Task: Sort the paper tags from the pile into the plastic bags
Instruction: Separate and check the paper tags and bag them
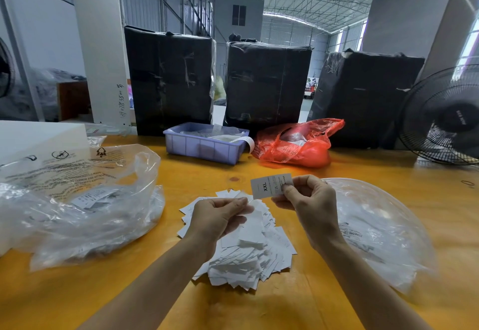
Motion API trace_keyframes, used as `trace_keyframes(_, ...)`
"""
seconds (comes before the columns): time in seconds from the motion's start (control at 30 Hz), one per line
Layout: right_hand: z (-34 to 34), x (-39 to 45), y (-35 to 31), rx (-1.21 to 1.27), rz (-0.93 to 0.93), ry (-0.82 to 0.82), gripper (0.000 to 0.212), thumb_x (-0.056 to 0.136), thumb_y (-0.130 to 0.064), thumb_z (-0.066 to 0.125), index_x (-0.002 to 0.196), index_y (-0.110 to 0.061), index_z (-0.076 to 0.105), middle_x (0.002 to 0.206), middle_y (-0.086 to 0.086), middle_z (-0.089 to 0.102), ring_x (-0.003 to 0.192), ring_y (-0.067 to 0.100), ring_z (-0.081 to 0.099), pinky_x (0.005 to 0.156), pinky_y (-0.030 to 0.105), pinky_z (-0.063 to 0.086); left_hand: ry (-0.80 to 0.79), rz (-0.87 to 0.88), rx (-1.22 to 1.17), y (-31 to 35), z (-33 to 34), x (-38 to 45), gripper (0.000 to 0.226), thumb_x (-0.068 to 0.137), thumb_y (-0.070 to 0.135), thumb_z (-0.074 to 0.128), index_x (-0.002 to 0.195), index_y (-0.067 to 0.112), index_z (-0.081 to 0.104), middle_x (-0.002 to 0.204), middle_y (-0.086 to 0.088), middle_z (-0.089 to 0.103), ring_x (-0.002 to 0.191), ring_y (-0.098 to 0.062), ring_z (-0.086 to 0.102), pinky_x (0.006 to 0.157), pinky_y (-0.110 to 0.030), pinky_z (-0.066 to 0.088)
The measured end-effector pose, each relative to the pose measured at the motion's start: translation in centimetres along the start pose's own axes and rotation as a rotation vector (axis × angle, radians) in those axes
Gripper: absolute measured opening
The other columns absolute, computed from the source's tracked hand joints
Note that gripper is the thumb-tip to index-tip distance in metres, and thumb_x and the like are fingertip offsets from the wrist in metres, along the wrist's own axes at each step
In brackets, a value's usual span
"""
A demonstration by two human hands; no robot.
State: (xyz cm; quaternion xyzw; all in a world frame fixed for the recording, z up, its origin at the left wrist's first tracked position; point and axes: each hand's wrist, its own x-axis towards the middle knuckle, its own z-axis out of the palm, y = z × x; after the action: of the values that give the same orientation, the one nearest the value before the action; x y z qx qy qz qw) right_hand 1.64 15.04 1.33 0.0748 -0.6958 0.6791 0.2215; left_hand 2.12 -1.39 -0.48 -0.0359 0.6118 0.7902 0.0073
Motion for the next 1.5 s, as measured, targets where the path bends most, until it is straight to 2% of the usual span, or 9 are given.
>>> trace_keyframes(0.47,0.00,-0.04,0.10,0.019,0.053,-0.029,0.008,0.088,0.002,0.060,0.083,-0.004,0.058,0.083,0.016,0.067,0.062,0.023,0.071,0.057,0.024,0.057,0.021,0.042,0.031,0.08,0.14,-0.18,0.005,0.083,0.013,0.069,0.082,0.008,0.070,0.073,-0.002,0.075,0.053,-0.003,0.064,0.048,-0.013,0.047)
trace_keyframes(0.83,0.14,-0.12,-0.11,0.092,0.233,-0.114,0.008,0.087,0.010,0.055,0.090,0.002,0.056,0.076,0.022,0.067,0.054,0.022,0.068,0.051,0.023,0.055,0.047,0.066,0.013,0.09,0.33,-0.20,0.007,0.082,0.012,0.070,0.077,0.008,0.069,0.066,-0.001,0.073,0.047,-0.004,0.061,0.047,-0.013,0.047)
trace_keyframes(0.97,0.41,-0.26,-0.18,0.133,0.292,-0.182,0.019,0.081,0.006,0.066,0.096,-0.002,0.057,0.071,0.017,0.070,0.055,0.021,0.068,0.051,0.023,0.054,0.024,0.079,0.044,-0.09,0.26,-0.24,0.006,0.082,0.013,0.069,0.078,0.008,0.070,0.067,-0.002,0.073,0.049,-0.004,0.061,0.047,-0.014,0.047)
trace_keyframes(1.07,0.57,-0.27,-0.14,0.176,0.357,-0.212,0.038,0.070,-0.005,0.077,0.102,-0.002,0.058,0.074,0.011,0.071,0.056,0.018,0.066,0.052,0.023,0.053,-0.003,0.095,0.083,-0.33,0.40,-0.30,0.007,0.082,0.015,0.070,0.079,0.008,0.071,0.069,-0.002,0.074,0.052,-0.006,0.062,0.050,-0.015,0.048)
trace_keyframes(1.17,0.44,-0.22,-0.22,0.211,0.402,-0.237,0.048,0.055,-0.015,0.082,0.097,-0.002,0.062,0.068,0.005,0.068,0.056,0.013,0.065,0.053,0.021,0.052,-0.006,0.107,0.079,-0.48,0.44,-0.27,0.007,0.083,0.012,0.069,0.081,0.006,0.070,0.071,-0.004,0.074,0.052,-0.005,0.062,0.050,-0.014,0.047)
trace_keyframes(1.23,0.40,-0.28,-0.18,0.225,0.405,-0.258,0.042,0.052,-0.015,0.081,0.088,-0.004,0.065,0.062,0.001,0.067,0.056,0.011,0.064,0.054,0.020,0.052,-0.009,0.118,0.083,-0.55,0.41,-0.27,0.006,0.084,0.011,0.068,0.081,0.007,0.070,0.071,-0.003,0.074,0.052,-0.004,0.062,0.050,-0.013,0.047)
trace_keyframes(1.33,0.38,-0.34,-0.06,0.211,0.385,-0.212,0.023,0.061,-0.012,0.080,0.079,-0.006,0.067,0.060,0.002,0.065,0.054,0.010,0.063,0.052,0.019,0.051,-0.007,0.126,0.042,-0.53,0.42,-0.28,0.004,0.082,0.008,0.069,0.080,0.004,0.069,0.068,-0.005,0.073,0.053,-0.006,0.064,0.050,-0.014,0.048)
trace_keyframes(1.43,-0.09,0.04,-0.02,0.215,0.372,-0.120,0.010,0.077,-0.002,0.072,0.082,-0.004,0.064,0.061,0.005,0.069,0.056,0.013,0.067,0.051,0.019,0.053,0.011,0.125,-0.012,-0.43,0.47,-0.18,0.008,0.077,0.002,0.072,0.082,-0.001,0.067,0.069,-0.008,0.073,0.060,-0.010,0.069,0.053,-0.015,0.051)
trace_keyframes(1.5,-0.32,0.21,-0.18,0.261,0.359,-0.103,0.012,0.078,0.002,0.069,0.087,0.000,0.062,0.066,0.011,0.069,0.058,0.017,0.068,0.053,0.020,0.054,0.030,0.129,-0.018,-0.48,0.44,-0.08,0.016,0.074,0.001,0.074,0.087,-0.003,0.066,0.075,-0.012,0.073,0.066,-0.014,0.070,0.057,-0.018,0.053)
